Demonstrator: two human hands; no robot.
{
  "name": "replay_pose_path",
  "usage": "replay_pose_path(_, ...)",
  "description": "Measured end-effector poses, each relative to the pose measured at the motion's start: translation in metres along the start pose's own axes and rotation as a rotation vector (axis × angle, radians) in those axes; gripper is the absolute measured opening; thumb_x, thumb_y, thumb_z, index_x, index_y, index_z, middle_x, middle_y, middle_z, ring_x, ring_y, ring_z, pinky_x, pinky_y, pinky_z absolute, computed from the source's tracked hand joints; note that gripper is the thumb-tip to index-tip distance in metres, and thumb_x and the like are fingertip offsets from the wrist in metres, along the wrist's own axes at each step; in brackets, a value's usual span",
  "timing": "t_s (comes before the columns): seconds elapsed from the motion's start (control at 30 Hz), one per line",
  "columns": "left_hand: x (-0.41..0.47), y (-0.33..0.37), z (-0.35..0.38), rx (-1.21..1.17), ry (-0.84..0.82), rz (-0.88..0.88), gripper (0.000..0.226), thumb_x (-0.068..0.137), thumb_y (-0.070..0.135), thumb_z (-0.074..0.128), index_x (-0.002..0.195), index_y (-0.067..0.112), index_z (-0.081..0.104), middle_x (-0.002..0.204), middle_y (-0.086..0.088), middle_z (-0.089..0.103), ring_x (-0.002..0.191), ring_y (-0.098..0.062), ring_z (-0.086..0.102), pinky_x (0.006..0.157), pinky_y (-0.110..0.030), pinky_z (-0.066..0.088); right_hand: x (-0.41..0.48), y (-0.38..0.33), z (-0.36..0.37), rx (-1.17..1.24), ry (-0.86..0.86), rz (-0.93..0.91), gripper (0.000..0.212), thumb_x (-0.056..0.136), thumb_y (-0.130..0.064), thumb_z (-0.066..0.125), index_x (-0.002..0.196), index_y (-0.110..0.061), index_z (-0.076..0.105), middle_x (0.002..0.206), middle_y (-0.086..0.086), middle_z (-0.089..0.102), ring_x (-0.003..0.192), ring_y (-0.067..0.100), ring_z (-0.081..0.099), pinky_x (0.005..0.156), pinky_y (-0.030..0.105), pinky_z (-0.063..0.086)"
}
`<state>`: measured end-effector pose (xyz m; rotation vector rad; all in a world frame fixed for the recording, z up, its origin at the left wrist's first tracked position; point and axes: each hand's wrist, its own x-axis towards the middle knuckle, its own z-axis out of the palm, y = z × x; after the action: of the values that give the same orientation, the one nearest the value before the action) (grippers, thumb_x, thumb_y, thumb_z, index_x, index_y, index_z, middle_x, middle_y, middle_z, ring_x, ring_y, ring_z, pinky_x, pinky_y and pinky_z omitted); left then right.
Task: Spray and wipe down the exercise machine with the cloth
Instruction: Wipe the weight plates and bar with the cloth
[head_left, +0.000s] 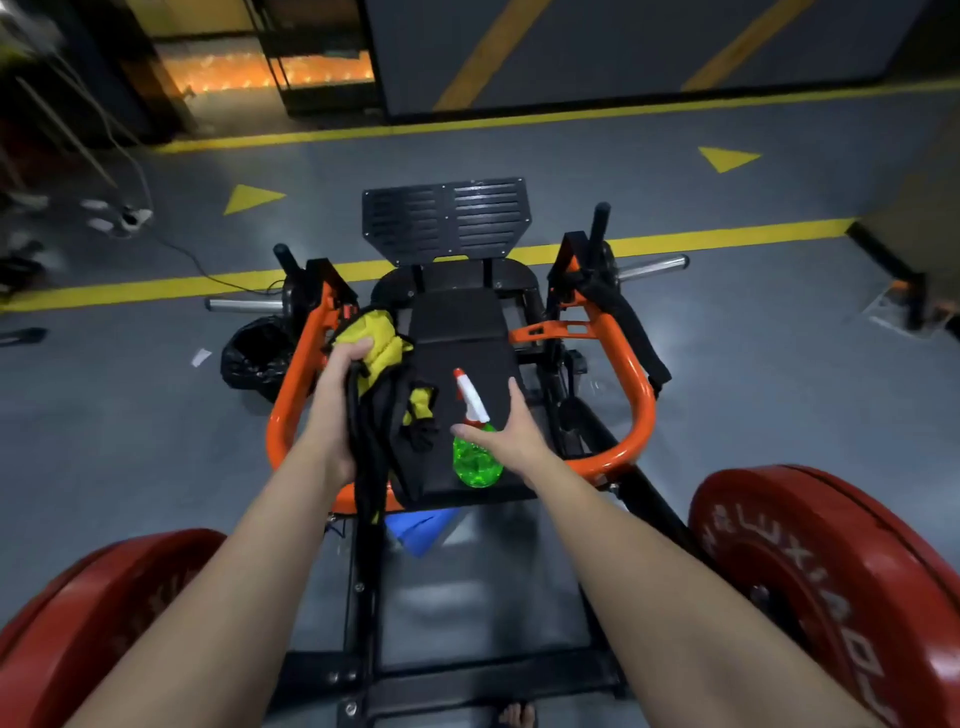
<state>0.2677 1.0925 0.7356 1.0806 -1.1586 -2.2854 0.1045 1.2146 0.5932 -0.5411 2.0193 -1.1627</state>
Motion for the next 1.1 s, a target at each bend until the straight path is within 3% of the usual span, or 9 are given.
replay_pose_path(0.13,0.011,-0.014,-0.019,0.006,-0.002,-0.043,0.037,0.093,0.042,0.058,0.084,0.016,0.084,0.091,-0.011,0.077,0.072,-0.025,0.074,0.063,-0.03,0.06,0.034,0.007,0.021,-0.083,-0.1,-0.03,0.11,0.075,-0.055,0.085,0.16,-0.045,0.017,0.158,-0.007,0.042,0.143,0.021,0.042,0.114,0.041,0.038)
replay_pose_path(0.3,0.024,-0.026,-0.029,0.047,-0.013,-0.089,0.034,0.091,0.043,0.062,0.095,0.017,0.084,0.105,-0.012,0.077,0.085,-0.026,0.075,0.084,-0.037,0.058,0.046,0.012,0.047,-0.121,0.072,-0.044,0.048,0.093,-0.056,0.064,0.136,-0.04,0.051,0.101,-0.005,0.067,0.1,0.023,0.063,0.08,0.035,0.049)
replay_pose_path(0.4,0.032,-0.035,-0.034,0.03,-0.02,-0.16,0.048,0.085,0.049,0.067,0.115,0.014,0.079,0.12,-0.014,0.074,0.102,-0.032,0.071,0.099,-0.045,0.053,0.039,0.015,0.046,-0.068,0.156,-0.055,0.051,0.088,-0.063,0.065,0.133,-0.04,0.058,0.092,-0.012,0.066,0.098,0.018,0.065,0.081,0.033,0.05)
replay_pose_path(0.5,0.038,-0.041,-0.031,-0.004,-0.029,-0.172,0.051,0.086,0.048,0.066,0.119,0.012,0.077,0.121,-0.017,0.073,0.105,-0.035,0.069,0.102,-0.047,0.051,0.015,0.018,0.035,0.151,0.227,-0.057,0.055,0.091,-0.057,0.067,0.142,-0.039,0.056,0.12,-0.024,0.062,0.112,0.004,0.061,0.102,0.027,0.047)
replay_pose_path(0.6,0.039,-0.051,-0.008,-0.047,-0.083,-0.201,0.053,0.083,0.049,0.068,0.119,0.012,0.077,0.128,-0.02,0.07,0.11,-0.037,0.065,0.11,-0.055,0.044,-0.027,0.023,0.007,0.362,0.273,0.04,0.045,0.098,-0.048,0.063,0.14,-0.035,0.057,0.122,-0.013,0.068,0.092,0.006,0.063,0.088,0.018,0.051)
replay_pose_path(0.67,0.038,-0.063,0.012,-0.053,-0.105,-0.216,0.052,0.081,0.049,0.069,0.115,0.012,0.078,0.129,-0.021,0.069,0.107,-0.036,0.065,0.111,-0.056,0.043,-0.056,0.036,-0.017,0.44,0.33,0.098,0.047,0.097,-0.059,0.058,0.137,-0.035,0.058,0.122,-0.01,0.066,0.106,0.01,0.063,0.102,0.026,0.049)
replay_pose_path(0.8,0.031,-0.095,0.074,-0.042,-0.216,-0.31,0.045,0.083,0.048,0.067,0.107,0.012,0.079,0.105,-0.016,0.072,0.086,-0.032,0.068,0.084,-0.043,0.057,-0.129,0.052,-0.065,0.558,0.509,0.169,0.027,0.104,-0.05,0.048,0.128,-0.043,0.059,0.109,-0.008,0.059,0.097,0.01,0.053,0.09,0.027,0.047)
replay_pose_path(0.93,0.018,-0.129,0.14,-0.013,-0.464,-0.357,0.034,0.084,0.039,0.068,0.101,0.01,0.067,0.095,-0.016,0.061,0.077,-0.03,0.06,0.069,-0.038,0.053,-0.184,0.084,-0.1,0.389,0.772,0.243,0.044,0.102,-0.043,0.057,0.143,-0.027,0.055,0.12,-0.012,0.057,0.114,0.007,0.051,0.097,0.026,0.042)
replay_pose_path(1.1,0.005,-0.172,0.203,0.106,-0.808,-0.344,0.04,0.084,0.034,0.068,0.085,0.018,0.032,0.081,-0.011,0.019,0.067,-0.027,0.031,0.059,-0.037,0.047,-0.228,0.117,-0.126,0.208,0.944,0.469,0.02,0.101,-0.032,0.054,0.101,-0.013,0.058,0.091,0.002,0.058,0.095,0.031,0.055,0.09,0.045,0.045)
